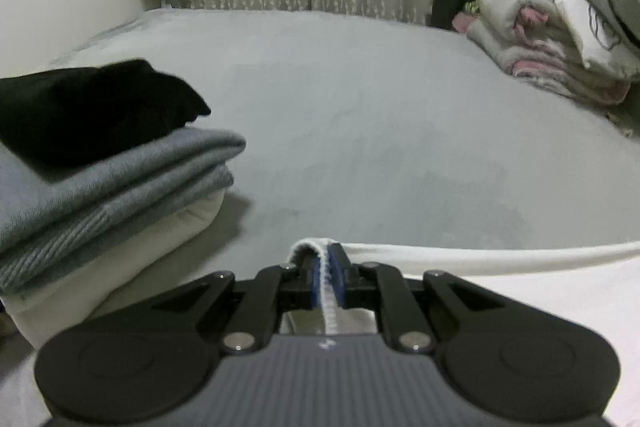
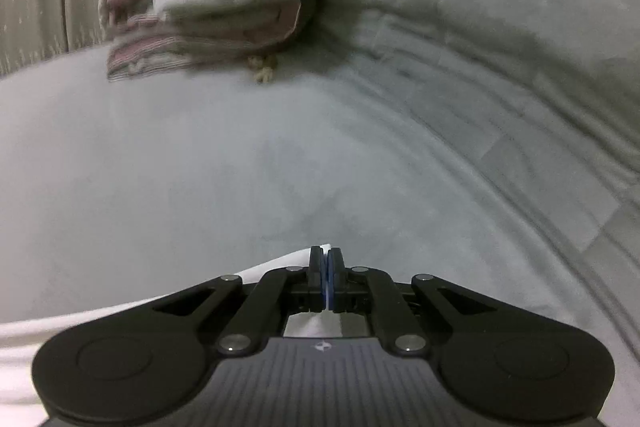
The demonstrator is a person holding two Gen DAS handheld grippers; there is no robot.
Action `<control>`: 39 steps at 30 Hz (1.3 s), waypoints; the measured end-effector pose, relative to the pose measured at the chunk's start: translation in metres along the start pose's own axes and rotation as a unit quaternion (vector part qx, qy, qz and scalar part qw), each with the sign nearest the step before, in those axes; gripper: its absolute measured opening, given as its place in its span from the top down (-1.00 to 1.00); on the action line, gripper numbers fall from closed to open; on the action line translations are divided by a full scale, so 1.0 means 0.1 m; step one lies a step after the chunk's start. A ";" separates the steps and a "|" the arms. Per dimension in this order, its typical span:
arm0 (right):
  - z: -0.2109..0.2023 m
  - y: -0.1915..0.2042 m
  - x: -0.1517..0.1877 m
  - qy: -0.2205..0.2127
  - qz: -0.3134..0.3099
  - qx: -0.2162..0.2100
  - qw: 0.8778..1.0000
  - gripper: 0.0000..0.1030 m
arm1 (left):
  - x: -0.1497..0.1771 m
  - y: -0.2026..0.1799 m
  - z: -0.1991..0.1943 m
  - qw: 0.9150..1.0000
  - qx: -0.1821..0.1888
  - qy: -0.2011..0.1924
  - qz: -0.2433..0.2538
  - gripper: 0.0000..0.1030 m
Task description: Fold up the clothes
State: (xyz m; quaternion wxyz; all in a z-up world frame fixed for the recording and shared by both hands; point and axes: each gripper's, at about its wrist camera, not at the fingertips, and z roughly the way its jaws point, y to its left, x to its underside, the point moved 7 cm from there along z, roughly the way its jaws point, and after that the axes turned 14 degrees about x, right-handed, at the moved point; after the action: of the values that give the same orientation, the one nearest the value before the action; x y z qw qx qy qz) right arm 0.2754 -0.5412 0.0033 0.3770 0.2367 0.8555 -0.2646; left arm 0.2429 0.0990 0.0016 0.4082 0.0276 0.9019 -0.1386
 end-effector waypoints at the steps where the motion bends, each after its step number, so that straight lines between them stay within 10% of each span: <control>1: 0.04 0.04 0.04 0.006 -0.003 0.001 1.000 0.92 | 0.01 0.01 0.01 1.000 0.004 0.003 -0.006 0.81; 5: 0.12 0.10 0.16 0.024 -0.019 0.014 0.999 0.81 | 0.04 0.07 -0.02 0.999 0.020 0.013 -0.029 0.49; 8: -0.11 -0.05 0.11 0.000 -0.010 0.042 0.999 0.01 | -0.01 0.18 -0.19 0.999 0.011 -0.004 -0.043 -0.28; 14: -0.87 -0.34 0.18 -0.006 0.034 0.005 0.999 -0.04 | -0.01 0.28 -0.75 0.996 0.026 -0.029 -0.075 -0.31; 22: -2.07 0.36 0.79 -0.009 -0.042 -0.156 0.987 -0.04 | 0.58 -0.01 -1.18 0.986 0.083 0.012 -0.143 -0.10; 29: -2.81 1.09 1.36 -0.057 -0.124 -0.268 0.954 -0.03 | 0.92 -0.33 -1.14 0.998 0.031 0.034 -0.048 -0.09; 32: -2.83 1.31 1.51 -0.064 -0.149 -0.273 0.948 -0.03 | 1.02 -0.36 -1.07 0.998 0.009 0.050 -0.021 0.19; 34: -2.85 1.38 1.56 -0.071 -0.156 -0.277 0.945 -0.01 | 1.05 -0.37 -1.04 0.998 0.005 0.059 -0.015 0.73; 39: -2.98 1.40 1.60 -0.099 -0.156 -0.289 0.939 0.10 | 1.05 -0.26 -1.09 0.997 0.010 0.065 -0.040 0.93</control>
State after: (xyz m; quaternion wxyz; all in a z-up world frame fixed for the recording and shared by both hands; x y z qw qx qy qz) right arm 0.1090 -0.2154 0.0129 0.4657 -0.0462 0.8798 -0.0835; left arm 0.0894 0.0970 -0.0025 0.3426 0.0046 0.9254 -0.1616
